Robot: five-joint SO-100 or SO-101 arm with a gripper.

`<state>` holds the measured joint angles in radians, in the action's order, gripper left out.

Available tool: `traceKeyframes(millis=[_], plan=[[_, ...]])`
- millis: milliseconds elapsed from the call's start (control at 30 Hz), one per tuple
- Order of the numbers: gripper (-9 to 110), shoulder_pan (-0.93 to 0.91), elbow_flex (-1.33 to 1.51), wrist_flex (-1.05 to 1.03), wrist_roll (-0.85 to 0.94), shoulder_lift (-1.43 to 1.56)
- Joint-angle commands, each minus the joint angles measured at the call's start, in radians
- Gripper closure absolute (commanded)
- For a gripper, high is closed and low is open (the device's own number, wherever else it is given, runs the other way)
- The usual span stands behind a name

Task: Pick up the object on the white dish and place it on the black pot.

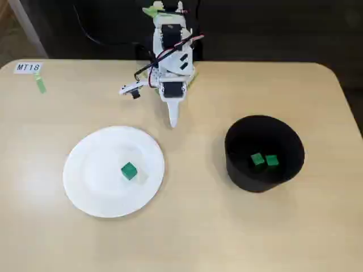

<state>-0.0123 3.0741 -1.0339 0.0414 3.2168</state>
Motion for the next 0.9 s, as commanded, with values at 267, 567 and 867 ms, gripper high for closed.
traceKeyframes(millis=[267,567,867], plan=[[101,-0.003,-0.057,-0.032,0.032,0.114],[101,0.026,-0.127,-0.051,0.043,0.114],[102,0.071,-0.549,-0.107,-0.052,-0.141]])
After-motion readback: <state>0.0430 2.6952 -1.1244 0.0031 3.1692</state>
